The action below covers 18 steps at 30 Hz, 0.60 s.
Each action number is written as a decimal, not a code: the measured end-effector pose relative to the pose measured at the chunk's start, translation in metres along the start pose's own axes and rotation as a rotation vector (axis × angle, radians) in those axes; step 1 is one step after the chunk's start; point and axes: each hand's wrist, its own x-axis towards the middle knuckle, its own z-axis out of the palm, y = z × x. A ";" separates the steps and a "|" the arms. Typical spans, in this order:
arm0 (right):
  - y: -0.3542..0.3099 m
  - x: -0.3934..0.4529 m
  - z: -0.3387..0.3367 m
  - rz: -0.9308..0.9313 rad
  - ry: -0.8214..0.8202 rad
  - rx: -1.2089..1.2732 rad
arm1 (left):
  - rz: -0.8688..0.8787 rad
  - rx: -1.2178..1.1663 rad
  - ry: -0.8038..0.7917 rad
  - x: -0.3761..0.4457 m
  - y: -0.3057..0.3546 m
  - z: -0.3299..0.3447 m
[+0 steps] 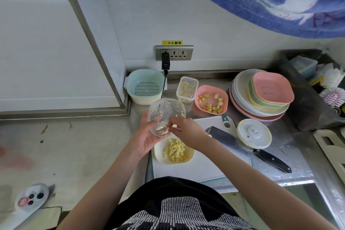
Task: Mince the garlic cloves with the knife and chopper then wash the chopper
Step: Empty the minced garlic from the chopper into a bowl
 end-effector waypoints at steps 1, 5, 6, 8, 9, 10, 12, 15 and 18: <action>0.003 -0.003 0.000 0.016 -0.030 -0.010 | 0.004 -0.009 -0.005 0.000 0.001 -0.001; 0.014 -0.013 -0.008 0.060 -0.053 -0.064 | 0.001 0.011 0.028 0.001 0.003 -0.011; 0.014 -0.010 -0.010 0.066 -0.009 -0.068 | 0.001 0.015 0.029 0.001 0.002 -0.013; 0.011 -0.002 -0.009 0.070 0.072 -0.084 | -0.006 0.030 0.020 0.002 0.001 -0.012; 0.009 0.002 -0.006 0.072 0.088 -0.096 | -0.012 0.043 0.018 0.003 0.001 -0.012; 0.006 0.004 -0.002 0.071 0.090 -0.114 | -0.015 0.064 0.009 0.003 0.001 -0.010; 0.004 0.001 0.005 0.080 0.050 -0.145 | -0.012 0.108 -0.006 0.003 0.003 -0.008; 0.003 -0.012 0.007 0.074 -0.029 -0.157 | -0.003 0.129 0.033 0.003 0.003 -0.013; 0.004 -0.010 0.001 0.080 0.059 -0.113 | -0.006 0.121 0.068 0.003 0.002 -0.016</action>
